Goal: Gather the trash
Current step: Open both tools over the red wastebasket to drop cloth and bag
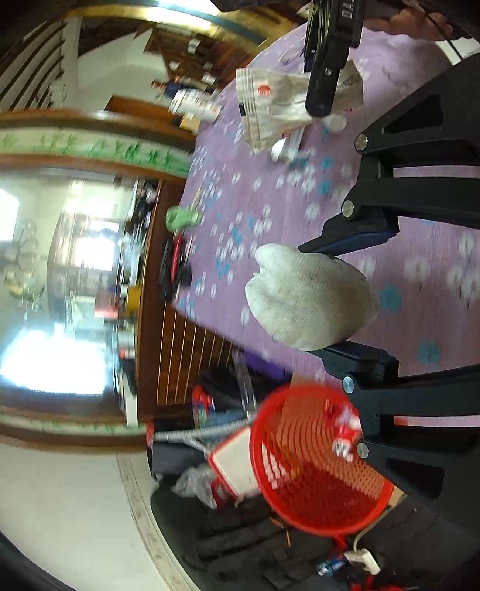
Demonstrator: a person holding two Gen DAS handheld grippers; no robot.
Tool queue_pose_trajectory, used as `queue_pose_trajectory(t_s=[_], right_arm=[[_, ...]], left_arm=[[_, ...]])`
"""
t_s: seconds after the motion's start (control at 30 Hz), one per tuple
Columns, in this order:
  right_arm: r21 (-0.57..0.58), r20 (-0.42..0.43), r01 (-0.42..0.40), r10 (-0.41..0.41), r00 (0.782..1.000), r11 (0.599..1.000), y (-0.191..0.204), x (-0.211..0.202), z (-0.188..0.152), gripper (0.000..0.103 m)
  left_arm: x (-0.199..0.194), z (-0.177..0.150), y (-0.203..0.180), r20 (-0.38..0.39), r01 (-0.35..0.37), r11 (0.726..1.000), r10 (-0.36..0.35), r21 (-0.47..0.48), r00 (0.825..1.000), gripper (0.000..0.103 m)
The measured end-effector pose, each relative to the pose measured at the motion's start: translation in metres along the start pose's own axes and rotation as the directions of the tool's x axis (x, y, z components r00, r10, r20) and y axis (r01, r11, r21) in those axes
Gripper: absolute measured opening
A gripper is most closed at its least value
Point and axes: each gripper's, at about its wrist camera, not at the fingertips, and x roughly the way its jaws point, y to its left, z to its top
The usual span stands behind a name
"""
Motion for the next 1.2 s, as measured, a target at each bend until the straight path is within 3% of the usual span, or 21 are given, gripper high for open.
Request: queue_pose_trajectory(t_s=[0.37,0.73,0.83,0.9,1.0,1.2], right_arm=[[-0.103,-0.092,-0.143,0.133,0.987,0.984,0.093,0.084,0.054,0.052],[-0.091,-0.184,-0.234,0.215,0.959,0.968,0.159,0.168,0.079,0.052],[-0.079,-0.195,-0.239,0.220,0.956,0.968,0.168,0.186,0.081,0.057],[-0.082,-0.191,-0.236,0.217,0.957,0.968,0.173,0.195,0.083,0.066],[-0.058,-0.181,-0.233,0.220,0.959,0.971,0.167,0.198,0.086,0.067],[-0.044,-0.142,-0.211,0.203,0.969,0.977,0.136,0.164,0.080,0.067]], left_arm=[[0.009,0.006,0.113,-0.022,-0.193,0.972,0.192,-0.132,0.981,0.041],[0.028,-0.002,0.162,-0.070,-0.263,0.947,0.255,-0.184,0.965,0.041],[0.029,-0.003,0.168,-0.069,-0.273,0.943,0.265,-0.189,0.962,0.043],[0.031,-0.004,0.170,-0.073,-0.272,0.943,0.263,-0.191,0.962,0.054],[0.031,-0.005,0.171,-0.075,-0.277,0.940,0.267,-0.197,0.961,0.065],[0.021,-0.007,0.159,-0.046,-0.261,0.945,0.257,-0.195,0.965,0.065]])
